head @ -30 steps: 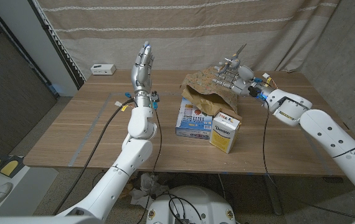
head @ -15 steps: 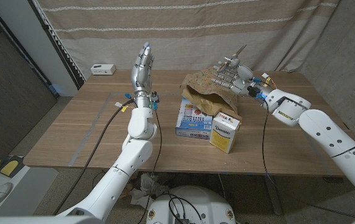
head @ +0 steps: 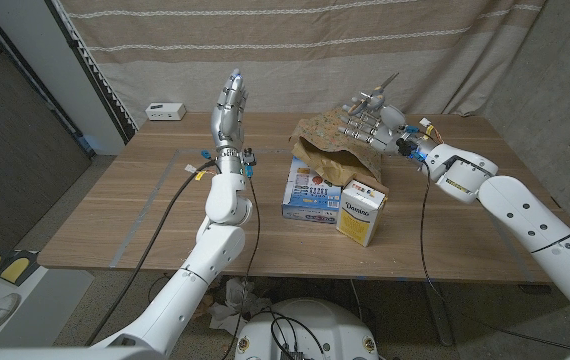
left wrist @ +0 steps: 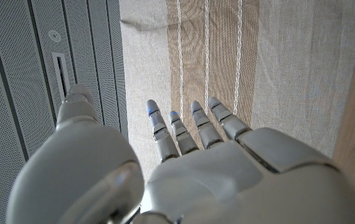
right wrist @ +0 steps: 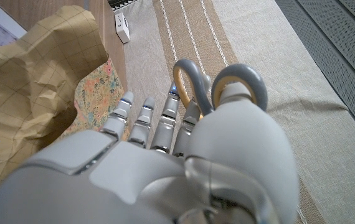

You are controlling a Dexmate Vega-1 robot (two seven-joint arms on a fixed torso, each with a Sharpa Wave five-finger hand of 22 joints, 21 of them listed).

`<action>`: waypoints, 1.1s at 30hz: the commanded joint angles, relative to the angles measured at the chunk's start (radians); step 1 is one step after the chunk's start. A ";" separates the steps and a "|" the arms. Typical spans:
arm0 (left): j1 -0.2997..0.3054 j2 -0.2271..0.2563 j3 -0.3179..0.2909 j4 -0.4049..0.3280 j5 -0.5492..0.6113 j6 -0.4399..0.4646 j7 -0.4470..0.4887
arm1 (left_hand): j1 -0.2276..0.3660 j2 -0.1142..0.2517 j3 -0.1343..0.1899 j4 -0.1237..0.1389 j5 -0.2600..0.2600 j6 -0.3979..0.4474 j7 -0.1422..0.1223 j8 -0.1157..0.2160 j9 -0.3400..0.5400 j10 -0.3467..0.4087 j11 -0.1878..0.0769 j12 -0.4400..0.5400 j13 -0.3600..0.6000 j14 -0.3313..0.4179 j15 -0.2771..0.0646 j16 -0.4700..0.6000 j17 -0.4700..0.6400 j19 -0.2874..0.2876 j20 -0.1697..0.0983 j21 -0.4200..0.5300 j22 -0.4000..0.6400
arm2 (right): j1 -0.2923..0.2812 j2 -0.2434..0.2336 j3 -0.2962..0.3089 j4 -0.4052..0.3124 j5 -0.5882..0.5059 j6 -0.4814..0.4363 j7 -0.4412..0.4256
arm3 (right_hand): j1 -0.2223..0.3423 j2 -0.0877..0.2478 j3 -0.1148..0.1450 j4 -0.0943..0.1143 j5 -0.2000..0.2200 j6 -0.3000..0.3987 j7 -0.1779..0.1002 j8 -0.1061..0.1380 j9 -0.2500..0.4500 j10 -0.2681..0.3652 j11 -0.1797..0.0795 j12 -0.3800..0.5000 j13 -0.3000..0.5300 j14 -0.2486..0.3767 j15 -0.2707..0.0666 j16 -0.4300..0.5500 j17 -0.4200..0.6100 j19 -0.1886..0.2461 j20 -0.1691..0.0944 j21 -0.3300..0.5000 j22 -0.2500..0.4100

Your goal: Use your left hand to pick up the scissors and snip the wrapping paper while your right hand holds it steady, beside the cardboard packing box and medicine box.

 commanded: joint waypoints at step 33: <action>0.040 0.005 0.002 -0.045 0.015 0.012 0.019 | 0.004 0.013 -0.009 -0.001 0.008 0.032 -0.002 0.011 0.003 0.024 0.000 0.000 -0.007 0.014 -0.090 0.010 0.000 0.001 0.007 0.008 0.002 | -0.052 -0.010 0.022 -0.026 0.006 0.019 -0.019 | 0.006 0.017 -0.064 -0.004 0.048 -0.044 -0.009 0.483 0.553 0.206 -0.166 0.271 0.322 0.176 -0.130 0.036 0.031 0.035 0.005 -0.002 0.000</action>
